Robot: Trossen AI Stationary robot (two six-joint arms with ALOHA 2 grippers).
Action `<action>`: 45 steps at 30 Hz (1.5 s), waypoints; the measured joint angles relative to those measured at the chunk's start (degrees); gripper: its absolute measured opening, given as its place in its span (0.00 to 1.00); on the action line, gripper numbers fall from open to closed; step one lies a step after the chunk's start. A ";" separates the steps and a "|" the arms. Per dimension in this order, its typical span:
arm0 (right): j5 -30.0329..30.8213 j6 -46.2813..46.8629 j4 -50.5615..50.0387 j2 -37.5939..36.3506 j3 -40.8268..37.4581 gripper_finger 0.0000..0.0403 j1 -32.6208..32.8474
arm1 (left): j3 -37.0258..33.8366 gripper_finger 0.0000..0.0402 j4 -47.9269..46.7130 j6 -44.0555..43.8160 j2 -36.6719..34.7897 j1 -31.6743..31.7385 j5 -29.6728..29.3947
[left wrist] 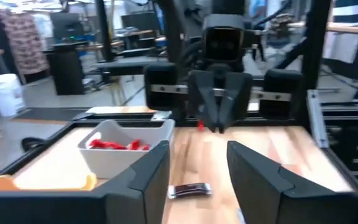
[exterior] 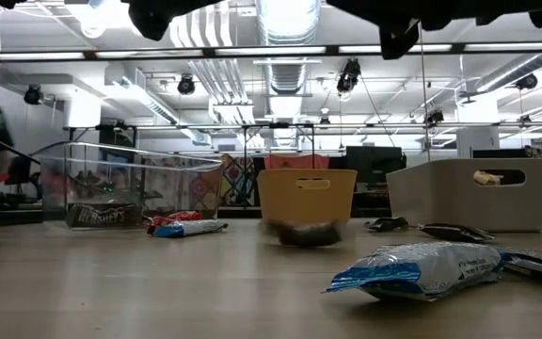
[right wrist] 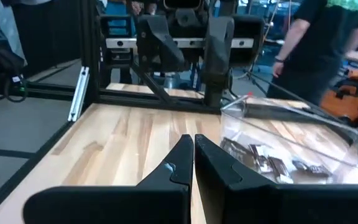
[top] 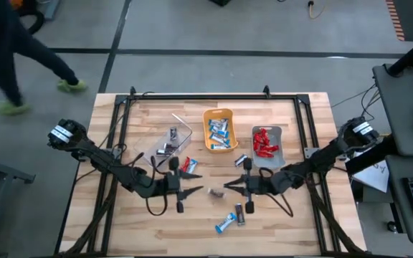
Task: Organize candy in baskets
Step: Put the brown chocolate into the transparent bin
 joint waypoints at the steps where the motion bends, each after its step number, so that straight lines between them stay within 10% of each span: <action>1: 0.01 0.59 -0.56 0.03 0.03 0.02 -0.02 | 0.00 0.38 -0.29 0.01 0.00 0.00 -0.62; 17: 0.52 9.14 -11.74 0.10 0.04 0.02 -0.09 | -0.07 0.45 -13.24 -4.97 0.43 0.54 6.67; 33: 0.43 9.84 -11.78 0.07 0.07 0.02 -0.07 | 7.62 0.45 -6.11 5.53 22.55 6.83 18.01; 45: 0.02 9.79 -12.00 0.01 0.07 0.02 -0.05 | 9.07 0.45 -14.44 4.28 24.52 9.01 24.60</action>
